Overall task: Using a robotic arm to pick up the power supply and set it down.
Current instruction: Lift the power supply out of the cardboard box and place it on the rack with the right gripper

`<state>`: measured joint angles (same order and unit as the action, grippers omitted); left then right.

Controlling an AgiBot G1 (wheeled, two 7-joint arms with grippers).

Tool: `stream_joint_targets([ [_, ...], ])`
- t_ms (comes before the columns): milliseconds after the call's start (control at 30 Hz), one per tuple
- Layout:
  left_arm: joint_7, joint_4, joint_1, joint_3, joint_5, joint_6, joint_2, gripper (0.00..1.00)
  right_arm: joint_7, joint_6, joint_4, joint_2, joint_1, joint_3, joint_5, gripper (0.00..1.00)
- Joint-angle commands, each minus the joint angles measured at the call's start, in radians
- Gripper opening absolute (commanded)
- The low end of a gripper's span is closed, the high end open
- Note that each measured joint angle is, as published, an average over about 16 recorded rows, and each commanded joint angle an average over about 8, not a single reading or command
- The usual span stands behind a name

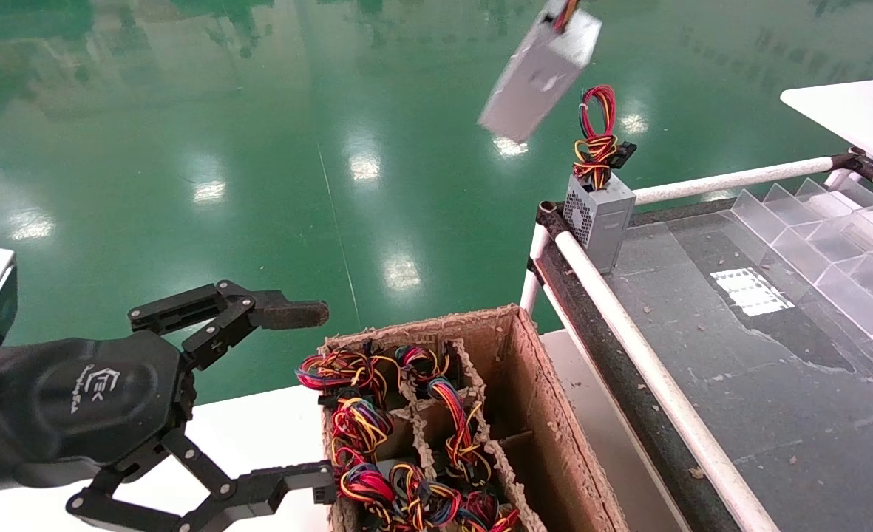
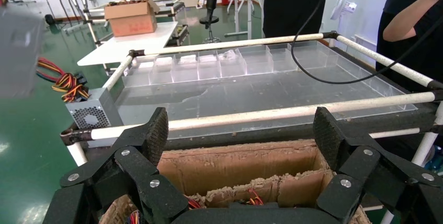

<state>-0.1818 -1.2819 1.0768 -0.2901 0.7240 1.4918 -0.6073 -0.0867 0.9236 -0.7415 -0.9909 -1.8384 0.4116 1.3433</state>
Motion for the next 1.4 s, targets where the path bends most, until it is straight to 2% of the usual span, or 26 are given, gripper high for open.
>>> stream_joint_targets([
  [33,0.0,0.0,0.0,0.0,0.0,0.0,0.0,1.0,0.034,-0.001,0.048,-0.005,-0.032,-0.008,-0.002,0.0],
  [233,0.0,0.0,0.0,-0.001,0.0,0.0,0.0,1.0,0.12,0.002,0.166,0.012,-0.1,-0.025,-0.002,0.0],
  [467,0.0,0.0,0.0,-0.001,-0.001,0.0,0.0,1.0,0.199,0.042,0.26,0.075,-0.136,-0.045,-0.014,0.0],
  [667,0.001,0.0,0.0,-0.001,-0.001,-0.001,0.001,1.0,0.253,0.079,0.29,0.132,-0.125,-0.061,-0.032,0.0],
  [900,0.001,0.0,0.0,-0.002,-0.001,-0.001,0.001,1.0,0.283,0.061,0.338,0.164,-0.098,-0.066,-0.027,0.0],
  [1167,0.001,0.0,0.0,-0.002,-0.002,-0.001,0.001,1.0,0.288,0.08,0.43,0.167,-0.071,-0.05,-0.008,0.0],
  [1400,0.001,0.0,0.001,-0.003,-0.002,-0.001,0.001,1.0,0.317,0.082,0.502,0.133,-0.045,-0.025,0.022,0.0],
])
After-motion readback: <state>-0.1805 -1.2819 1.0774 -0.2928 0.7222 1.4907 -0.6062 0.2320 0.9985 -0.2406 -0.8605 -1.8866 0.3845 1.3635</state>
